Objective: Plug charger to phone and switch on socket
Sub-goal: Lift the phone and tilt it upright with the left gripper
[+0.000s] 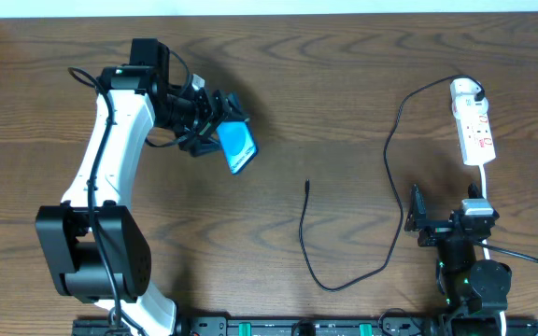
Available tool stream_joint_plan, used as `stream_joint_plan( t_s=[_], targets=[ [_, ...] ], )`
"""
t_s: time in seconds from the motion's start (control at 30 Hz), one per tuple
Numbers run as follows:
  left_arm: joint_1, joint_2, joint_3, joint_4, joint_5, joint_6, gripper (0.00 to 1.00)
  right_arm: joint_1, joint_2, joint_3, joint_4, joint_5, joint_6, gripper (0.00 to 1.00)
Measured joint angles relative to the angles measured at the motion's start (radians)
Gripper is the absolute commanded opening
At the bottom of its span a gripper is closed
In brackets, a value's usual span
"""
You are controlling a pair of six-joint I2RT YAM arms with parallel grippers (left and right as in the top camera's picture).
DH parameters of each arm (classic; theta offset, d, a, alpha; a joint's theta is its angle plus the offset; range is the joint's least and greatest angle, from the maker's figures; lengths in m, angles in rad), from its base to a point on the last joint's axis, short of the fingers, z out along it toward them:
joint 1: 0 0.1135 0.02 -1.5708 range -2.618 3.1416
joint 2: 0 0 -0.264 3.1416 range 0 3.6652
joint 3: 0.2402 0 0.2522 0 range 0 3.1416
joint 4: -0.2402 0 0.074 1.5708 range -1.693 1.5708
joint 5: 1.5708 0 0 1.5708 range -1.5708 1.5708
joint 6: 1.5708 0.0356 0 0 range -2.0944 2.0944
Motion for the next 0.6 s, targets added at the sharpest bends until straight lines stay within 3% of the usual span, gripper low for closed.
stream_joint_plan(
  t_s=[0.37, 0.6],
  targets=[
    [0.000, 0.000, 0.000, 0.000, 0.396, -0.400, 0.08, 0.000, 0.000, 0.000, 0.000, 0.000, 0.000, 0.99],
    [0.000, 0.000, 0.000, 0.000, 0.570, -0.540, 0.08, 0.000, 0.000, 0.000, 0.000, 0.000, 0.000, 0.99]
  ],
)
